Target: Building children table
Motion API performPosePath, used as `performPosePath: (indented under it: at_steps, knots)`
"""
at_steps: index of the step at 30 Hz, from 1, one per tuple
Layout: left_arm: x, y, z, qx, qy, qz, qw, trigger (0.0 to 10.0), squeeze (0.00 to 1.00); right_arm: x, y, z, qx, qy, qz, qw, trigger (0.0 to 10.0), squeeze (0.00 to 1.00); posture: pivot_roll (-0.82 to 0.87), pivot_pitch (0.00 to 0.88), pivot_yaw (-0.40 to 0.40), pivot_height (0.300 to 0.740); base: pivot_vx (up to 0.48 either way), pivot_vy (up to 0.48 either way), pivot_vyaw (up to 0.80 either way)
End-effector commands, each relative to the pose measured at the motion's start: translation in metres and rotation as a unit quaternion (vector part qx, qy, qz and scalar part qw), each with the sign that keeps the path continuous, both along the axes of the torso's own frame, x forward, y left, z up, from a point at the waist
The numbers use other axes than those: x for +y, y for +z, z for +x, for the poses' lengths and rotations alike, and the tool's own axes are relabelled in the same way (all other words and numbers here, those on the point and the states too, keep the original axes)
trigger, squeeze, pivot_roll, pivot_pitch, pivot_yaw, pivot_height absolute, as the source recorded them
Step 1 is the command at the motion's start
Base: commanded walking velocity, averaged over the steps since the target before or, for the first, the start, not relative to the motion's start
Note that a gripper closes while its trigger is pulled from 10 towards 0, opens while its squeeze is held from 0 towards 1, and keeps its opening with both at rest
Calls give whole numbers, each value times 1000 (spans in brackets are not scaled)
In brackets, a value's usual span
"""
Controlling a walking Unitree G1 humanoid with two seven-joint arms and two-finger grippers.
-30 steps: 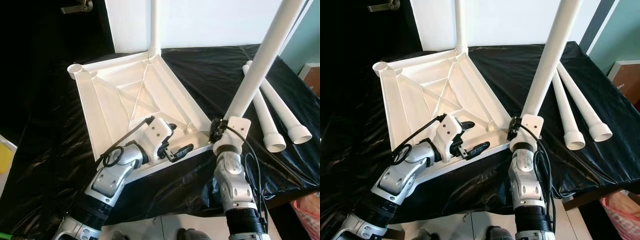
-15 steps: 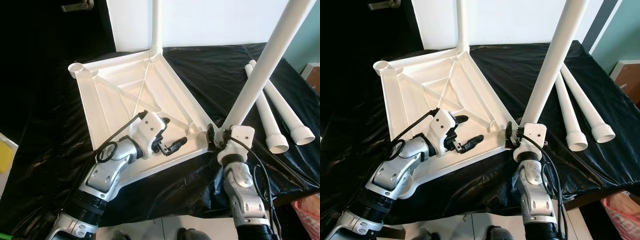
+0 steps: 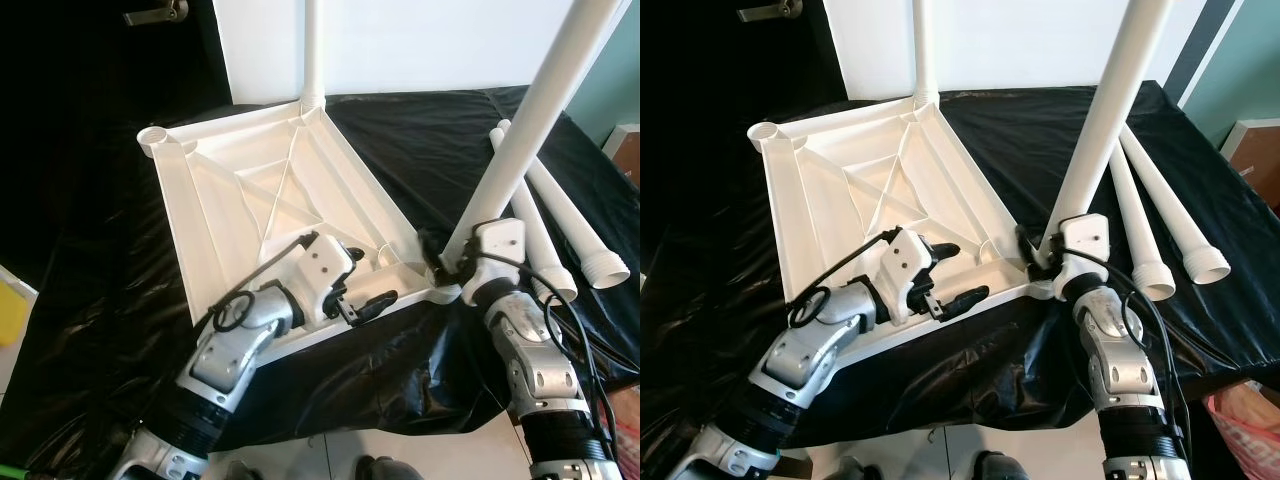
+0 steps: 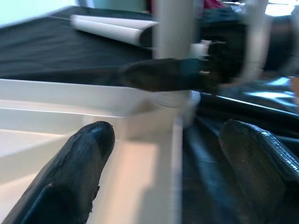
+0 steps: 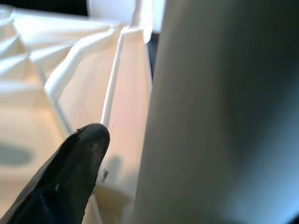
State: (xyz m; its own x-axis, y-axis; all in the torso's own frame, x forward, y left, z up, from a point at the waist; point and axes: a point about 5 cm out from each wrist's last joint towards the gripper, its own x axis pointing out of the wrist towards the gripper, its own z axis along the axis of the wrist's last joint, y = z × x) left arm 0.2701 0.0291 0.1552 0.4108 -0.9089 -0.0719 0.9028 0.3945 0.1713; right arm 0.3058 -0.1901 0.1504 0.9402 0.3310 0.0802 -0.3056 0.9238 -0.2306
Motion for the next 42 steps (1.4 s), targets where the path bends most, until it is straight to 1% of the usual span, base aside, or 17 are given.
performPosePath:
  at_steps: [1,3,4,5,9,18,19,23,24,31,34,35,36,38,39,40,42]
  knots:
    - [-4,-2,-6,4,-28,8,1000,10000,0,6,-3,4,15,33,-13,999,10000,0,-96,105,16,740,0,0,0]
    - [-5,-2,-6,4,-28,7,1000,10000,0,7,-2,6,19,43,-18,999,10000,0,-94,104,15,740,0,0,0]
    - [-5,-1,-5,4,-26,6,1000,10000,0,7,-3,6,23,53,-21,998,4431,0,-90,102,12,740,0,0,0]
    - [-4,-1,-4,2,-24,6,1000,10000,0,6,-4,7,27,58,-24,998,78,0,-87,100,10,740,0,0,0]
    - [-2,0,-2,0,-17,7,1000,10000,0,3,-8,7,34,66,-26,997,0,0,-85,99,9,740,0,0,0]
    - [2,-1,0,-2,-8,10,1000,10000,0,-5,-18,4,46,58,-24,997,0,0,-88,97,11,740,0,0,0]
    - [3,-1,0,-2,-8,10,1000,10000,0,-7,-21,3,50,40,-17,998,10000,0,-94,97,15,740,0,0,0]
    - [3,0,1,-3,-8,12,1000,10000,0,-8,-24,-1,55,12,-6,998,10000,0,-97,97,15,740,0,0,0]
    - [4,0,3,-5,-7,13,1000,10000,0,-10,-27,-2,59,-41,12,997,10000,0,-97,98,15,740,0,0,0]
    - [6,1,4,-6,-2,13,1000,10000,0,-6,-32,-5,68,-141,63,986,10000,0,-92,102,14,740,0,0,0]
    - [7,1,4,-6,-2,13,1000,10000,0,-4,-33,-6,65,-158,69,983,10000,0,-90,104,13,740,0,0,0]
    - [8,1,4,-5,-1,14,1000,10000,0,1,-33,-7,60,-197,78,976,10000,0,-86,107,11,740,0,0,0]
    - [8,1,4,-5,-1,14,1000,10000,0,1,-33,-7,60,-197,78,976,10000,0,-86,107,11,740,0,0,0]
    - [9,1,4,-4,3,14,1000,10000,0,11,-36,-12,54,-294,119,947,10000,0,-76,114,9,740,0,0,0]
    - [9,1,4,-4,3,14,1000,10000,0,11,-36,-12,54,-294,119,947,10000,0,-76,114,9,740,0,0,0]
    - [10,1,4,-3,4,13,1000,10000,0,14,-36,-14,53,-325,132,935,10000,0,-76,114,9,740,0,0,0]
    - [10,2,4,-3,6,13,1000,10000,0,21,-37,-14,57,-338,150,927,10000,0,-71,118,7,740,0,0,0]
